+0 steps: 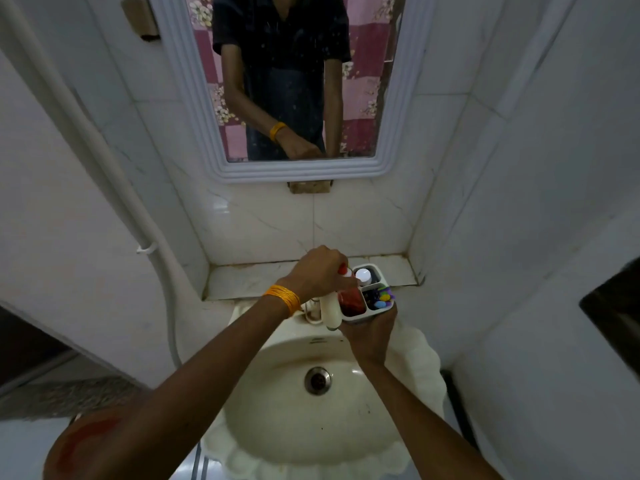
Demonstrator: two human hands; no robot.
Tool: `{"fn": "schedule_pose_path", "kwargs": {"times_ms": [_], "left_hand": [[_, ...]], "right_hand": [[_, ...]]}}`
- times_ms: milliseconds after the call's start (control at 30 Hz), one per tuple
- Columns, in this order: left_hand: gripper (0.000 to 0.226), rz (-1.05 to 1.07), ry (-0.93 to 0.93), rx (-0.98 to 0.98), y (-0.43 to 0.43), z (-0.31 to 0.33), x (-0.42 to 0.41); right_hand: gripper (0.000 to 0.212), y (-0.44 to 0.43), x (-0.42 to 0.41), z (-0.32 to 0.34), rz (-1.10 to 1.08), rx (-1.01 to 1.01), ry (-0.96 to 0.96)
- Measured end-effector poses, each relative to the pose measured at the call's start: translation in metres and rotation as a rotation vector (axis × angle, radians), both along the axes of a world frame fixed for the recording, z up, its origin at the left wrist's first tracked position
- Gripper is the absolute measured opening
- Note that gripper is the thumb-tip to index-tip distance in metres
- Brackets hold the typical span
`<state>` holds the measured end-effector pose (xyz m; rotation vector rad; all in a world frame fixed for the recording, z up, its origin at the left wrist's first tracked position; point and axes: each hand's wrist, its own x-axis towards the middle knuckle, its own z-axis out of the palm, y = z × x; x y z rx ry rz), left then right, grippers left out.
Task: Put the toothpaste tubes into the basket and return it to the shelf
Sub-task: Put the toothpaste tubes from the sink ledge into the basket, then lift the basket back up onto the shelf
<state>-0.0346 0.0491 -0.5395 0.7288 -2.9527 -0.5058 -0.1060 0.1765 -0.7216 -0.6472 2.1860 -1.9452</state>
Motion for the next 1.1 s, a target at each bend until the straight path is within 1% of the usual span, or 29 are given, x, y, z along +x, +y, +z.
{"fn": "schedule_pose_path", "kwargs": {"times_ms": [133, 200, 300, 433, 567, 667, 733, 800, 900, 1000, 1100], "left_hand": [[0.037, -0.024, -0.127, -0.169, 0.011, -0.008, -0.013], [0.030, -0.056, -0.185, -0.248, 0.017, -0.014, -0.018], [0.019, -0.086, -0.252, -0.347, 0.021, -0.021, -0.022], [0.018, -0.101, -0.278, -0.365, 0.022, -0.025, -0.026], [0.017, -0.111, -0.291, -0.318, 0.025, -0.030, -0.029], [0.014, -0.110, -0.208, -0.268, 0.022, -0.029, -0.030], [0.024, -0.082, -0.130, -0.218, 0.016, -0.025, -0.029], [0.027, -0.027, -0.044, -0.159, 0.008, -0.017, -0.028], [0.025, 0.058, 0.088, -0.105, -0.011, 0.003, -0.024], [0.027, 0.125, 0.235, -0.122, -0.030, 0.026, -0.019], [0.029, 0.173, 0.358, -0.196, -0.043, 0.055, -0.018]], "right_hand": [[0.121, -0.001, -0.001, -0.001, -0.032, 0.056, 0.025], [0.124, -0.001, 0.001, -0.002, -0.052, 0.085, 0.019], [0.123, -0.001, 0.002, -0.003, -0.075, 0.104, 0.016], [0.125, -0.002, 0.001, -0.005, -0.083, 0.115, 0.009], [0.123, -0.001, 0.004, -0.003, -0.074, 0.101, -0.003], [0.122, -0.001, 0.003, 0.001, -0.051, 0.109, -0.019], [0.122, -0.001, 0.000, 0.004, -0.028, 0.133, -0.021], [0.122, -0.002, -0.005, 0.014, -0.010, 0.162, -0.025], [0.113, -0.005, -0.019, 0.029, -0.026, 0.149, -0.030], [0.113, -0.010, -0.031, 0.061, -0.074, 0.091, -0.015], [0.116, -0.019, -0.045, 0.104, -0.135, 0.041, 0.055]]}}
